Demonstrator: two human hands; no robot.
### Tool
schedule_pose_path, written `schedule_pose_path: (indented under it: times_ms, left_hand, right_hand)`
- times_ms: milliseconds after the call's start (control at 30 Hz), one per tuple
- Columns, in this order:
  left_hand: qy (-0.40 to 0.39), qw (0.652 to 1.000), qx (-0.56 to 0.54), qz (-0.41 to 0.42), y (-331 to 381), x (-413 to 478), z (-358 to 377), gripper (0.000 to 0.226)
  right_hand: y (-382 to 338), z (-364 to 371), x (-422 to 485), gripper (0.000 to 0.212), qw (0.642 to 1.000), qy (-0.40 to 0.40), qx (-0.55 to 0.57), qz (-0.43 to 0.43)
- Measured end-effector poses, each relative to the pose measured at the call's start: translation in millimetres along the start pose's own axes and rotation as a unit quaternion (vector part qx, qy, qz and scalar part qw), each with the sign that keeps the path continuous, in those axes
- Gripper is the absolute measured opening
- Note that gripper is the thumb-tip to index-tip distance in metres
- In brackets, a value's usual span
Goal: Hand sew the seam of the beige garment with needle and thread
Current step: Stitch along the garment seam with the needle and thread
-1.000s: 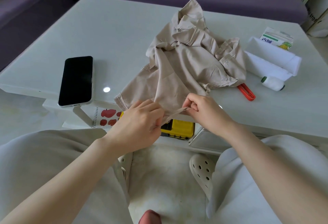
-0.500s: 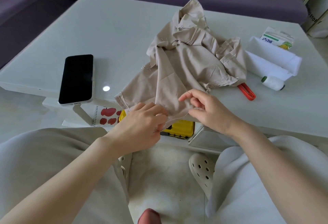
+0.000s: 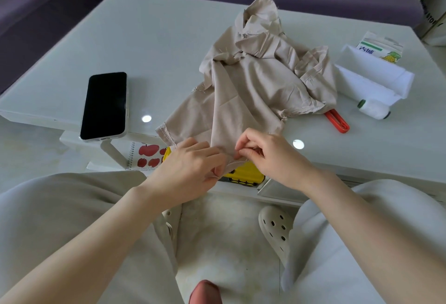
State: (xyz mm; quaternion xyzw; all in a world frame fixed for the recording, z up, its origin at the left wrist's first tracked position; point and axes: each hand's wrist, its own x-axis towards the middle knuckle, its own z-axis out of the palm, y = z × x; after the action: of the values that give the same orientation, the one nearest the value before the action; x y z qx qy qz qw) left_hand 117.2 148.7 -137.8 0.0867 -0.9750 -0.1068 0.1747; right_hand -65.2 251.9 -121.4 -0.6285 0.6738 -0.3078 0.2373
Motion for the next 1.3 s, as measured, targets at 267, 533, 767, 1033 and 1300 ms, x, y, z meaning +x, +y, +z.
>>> schedule_pose_path:
  times_ms: [267, 533, 767, 1033, 1300]
  left_hand:
    - [-0.019, 1.000, 0.000, -0.008, -1.0, -2.1, 2.6, 0.034]
    - [-0.020, 0.999, 0.002, -0.033, 1.2, -2.9, -3.6, 0.040]
    - [-0.005, 1.000, 0.006, -0.010, 1.0, -3.7, -0.9, 0.012]
    - [0.032, 0.998, 0.016, -0.061, 3.0, -3.1, -0.3, 0.023]
    - [0.017, 0.999, 0.012, -0.043, 4.1, -3.3, -2.3, 0.013]
  right_hand:
    - [10.3, 2.7, -0.4, 0.006, 0.997, -0.015, -0.071, 0.020]
    - [7.3, 2.2, -2.0, 0.007, 0.997, -0.003, -0.080, 0.011]
    - [0.9, -1.3, -3.5, 0.010, 0.996, 0.051, -0.074, 0.013]
    - [2.6, 0.6, -4.2, 0.005, 0.996, 0.059, -0.062, -0.012]
    - [3.2, 7.2, -4.2, 0.005, 0.992, 0.033, -0.116, -0.040]
